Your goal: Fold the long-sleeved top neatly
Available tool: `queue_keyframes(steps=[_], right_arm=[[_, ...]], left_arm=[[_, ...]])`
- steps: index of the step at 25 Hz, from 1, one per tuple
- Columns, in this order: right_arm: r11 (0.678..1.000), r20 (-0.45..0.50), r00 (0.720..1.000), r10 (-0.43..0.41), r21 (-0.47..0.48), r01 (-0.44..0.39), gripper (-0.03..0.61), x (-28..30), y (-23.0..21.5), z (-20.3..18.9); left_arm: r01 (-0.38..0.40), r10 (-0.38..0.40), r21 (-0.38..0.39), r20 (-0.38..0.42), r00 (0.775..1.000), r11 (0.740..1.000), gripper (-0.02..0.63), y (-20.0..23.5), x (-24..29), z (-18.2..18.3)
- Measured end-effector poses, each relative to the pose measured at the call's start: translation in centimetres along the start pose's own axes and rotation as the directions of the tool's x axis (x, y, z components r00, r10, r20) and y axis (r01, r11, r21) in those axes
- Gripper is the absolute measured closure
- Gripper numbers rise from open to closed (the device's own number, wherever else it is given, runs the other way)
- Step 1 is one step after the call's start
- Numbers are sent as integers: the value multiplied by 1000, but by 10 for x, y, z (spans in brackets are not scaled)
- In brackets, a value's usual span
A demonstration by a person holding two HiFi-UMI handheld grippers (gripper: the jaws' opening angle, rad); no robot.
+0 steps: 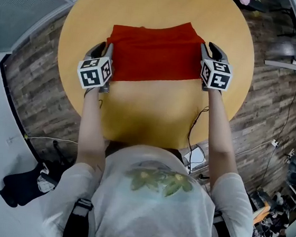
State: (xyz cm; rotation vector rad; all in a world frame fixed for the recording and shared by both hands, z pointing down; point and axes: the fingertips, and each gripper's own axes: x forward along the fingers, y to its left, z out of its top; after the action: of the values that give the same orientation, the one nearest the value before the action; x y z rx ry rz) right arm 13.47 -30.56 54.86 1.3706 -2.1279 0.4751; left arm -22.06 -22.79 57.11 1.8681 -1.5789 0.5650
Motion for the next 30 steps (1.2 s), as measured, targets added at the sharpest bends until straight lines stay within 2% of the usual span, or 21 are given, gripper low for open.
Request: queue_keyframes(steps=[2,3,5,7,8,10,12,14,19,24,30], right_arm=[[988,-13,997,76,-131,-77,468,5,23,5],[975,-41,992,120,-181,-125,468,11,35,4],[947,-126,972,199,-229,-224,476,30,58,-1],[932,-219,945,241,-219,-288,497,53,73,-12],[934,-248,940,233,-213,-288,497,65,75,-16],[945,-257,949,185,-217,-243,495,84,71,-20],[958,-246,957,153,-201,-204,495,95,66,-22],[967,-245,958,147,-169,-192,495,102,65,-27],[963,-193,972,133,-206,-173,509,102,67,-28],[975,-193,977,95,-181,-131,514,89,67,-38],[990,-200,977,70,-108,-93,515,43,74,-76]], left_arm=[[44,-46,67,38,998,997,535,-27,-5,14],[91,-94,107,23,995,990,535,-45,0,15],[206,-198,183,-62,978,961,535,-80,19,8],[278,-247,230,-157,956,933,535,-100,42,-4],[277,-236,242,-185,954,930,535,-102,53,-9],[225,-176,247,-204,963,942,535,-94,72,-13],[173,-132,213,-194,972,962,535,-81,84,-15],[150,-122,167,-168,978,974,535,-74,91,-17],[111,-83,205,-142,986,972,535,-76,94,-23],[134,-101,256,-136,986,957,535,-82,91,-26],[226,-175,279,-198,965,933,531,-100,62,-60]])
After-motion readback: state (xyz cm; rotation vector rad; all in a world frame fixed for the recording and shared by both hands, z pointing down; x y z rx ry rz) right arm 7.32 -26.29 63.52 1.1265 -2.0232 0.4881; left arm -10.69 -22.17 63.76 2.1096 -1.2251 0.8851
